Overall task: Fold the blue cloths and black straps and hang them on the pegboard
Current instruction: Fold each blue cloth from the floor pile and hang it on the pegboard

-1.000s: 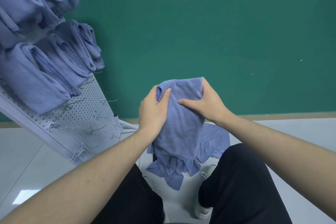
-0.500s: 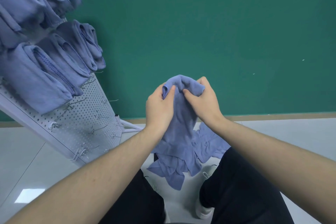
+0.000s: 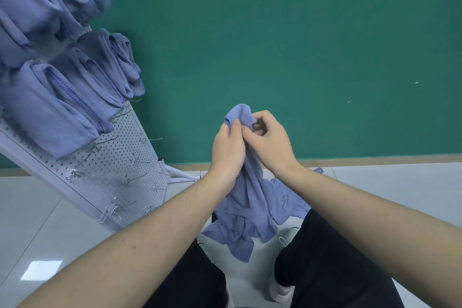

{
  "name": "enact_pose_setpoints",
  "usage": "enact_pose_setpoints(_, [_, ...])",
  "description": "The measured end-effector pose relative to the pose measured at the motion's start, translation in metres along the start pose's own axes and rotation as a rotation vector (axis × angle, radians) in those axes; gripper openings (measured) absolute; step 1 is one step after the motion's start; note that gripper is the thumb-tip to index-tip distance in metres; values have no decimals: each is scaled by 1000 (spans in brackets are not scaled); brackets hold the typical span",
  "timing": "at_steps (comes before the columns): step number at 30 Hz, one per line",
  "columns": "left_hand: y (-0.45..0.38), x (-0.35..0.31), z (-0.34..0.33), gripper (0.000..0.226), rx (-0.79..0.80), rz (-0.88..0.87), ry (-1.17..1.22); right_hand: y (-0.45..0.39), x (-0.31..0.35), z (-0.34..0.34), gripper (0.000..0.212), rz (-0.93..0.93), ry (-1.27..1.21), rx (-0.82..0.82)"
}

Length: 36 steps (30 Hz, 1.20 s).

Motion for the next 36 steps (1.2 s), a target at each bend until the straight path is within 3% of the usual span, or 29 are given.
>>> enact_pose_setpoints(8, [5,5,-9,29,87,41,106,7,1,-2,16,54,57,26])
enact_pose_setpoints(14, [-2,9,0,25,123,96,167,12,1,-15,50,37,-88,216])
enact_pose_setpoints(19, [-2,11,3,63,150,112,221,11,1,-20,58,-14,-176,325])
enact_pose_setpoints(22, [-5,9,7,40,141,35,109,13,0,-24,55,-36,-189,399])
enact_pose_setpoints(24, [-7,9,11,17,101,31,80,10,-2,-17,43,-38,-246,360])
enact_pose_setpoints(26, [-9,11,14,17,93,69,105,1,-3,2,28,29,-222,201])
enact_pose_setpoints(28, [-11,12,15,22,84,102,164,-3,-6,14,29,81,-101,95])
enact_pose_setpoints(32, [-8,2,11,41,124,147,311,3,-29,-9,40,-14,-57,267])
enact_pose_setpoints(36, [-10,-10,11,38,106,140,465,8,-44,-13,37,-9,117,229])
Point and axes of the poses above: each hand's wrist, its own y-axis away from the middle knuckle, its own z-axis out of the back of the hand, x = y × z, the point moved 10 cm from there along -y, towards the middle knuckle, and after that the axes turned 3 degrees about -z, right-handed, at the moved point
